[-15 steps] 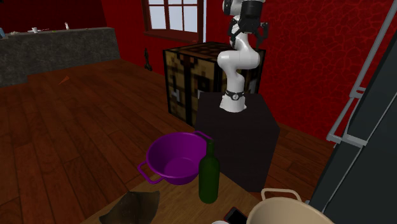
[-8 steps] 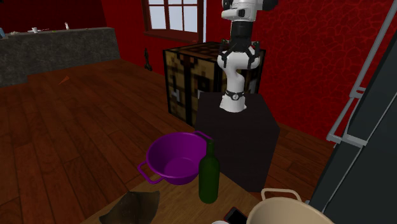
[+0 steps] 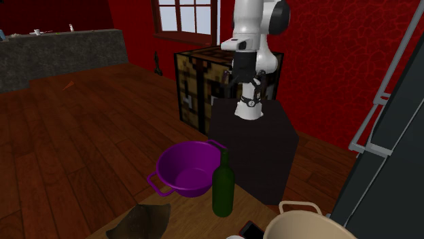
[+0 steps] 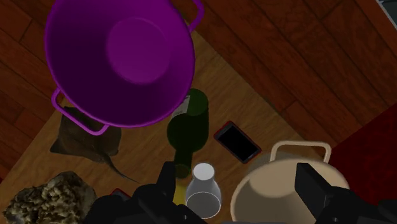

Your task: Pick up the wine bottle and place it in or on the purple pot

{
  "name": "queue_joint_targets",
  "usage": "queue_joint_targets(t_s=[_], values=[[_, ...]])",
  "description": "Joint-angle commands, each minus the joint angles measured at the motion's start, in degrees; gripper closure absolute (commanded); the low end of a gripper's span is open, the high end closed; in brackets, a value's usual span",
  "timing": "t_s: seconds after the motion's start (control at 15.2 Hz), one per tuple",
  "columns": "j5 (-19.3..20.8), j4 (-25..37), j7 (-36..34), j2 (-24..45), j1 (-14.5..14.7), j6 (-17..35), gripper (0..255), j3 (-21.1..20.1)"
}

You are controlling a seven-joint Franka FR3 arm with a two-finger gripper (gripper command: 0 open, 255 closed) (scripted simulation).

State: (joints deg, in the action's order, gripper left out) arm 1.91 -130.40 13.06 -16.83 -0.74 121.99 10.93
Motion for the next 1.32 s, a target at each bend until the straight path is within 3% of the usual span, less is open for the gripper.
queue_joint_targets(t_s=[0.0, 0.79, 1.25], values=[[-1.3, 1.3, 2.1, 4.3, 0.0, 2.4, 0, 1.3], [-13.4, 15.9, 14.4, 31.1, -2.2, 9.6, 0, 3.5], [-15.1, 14.9, 15.5, 34.6, -2.5, 13.9, 0, 2.7]])
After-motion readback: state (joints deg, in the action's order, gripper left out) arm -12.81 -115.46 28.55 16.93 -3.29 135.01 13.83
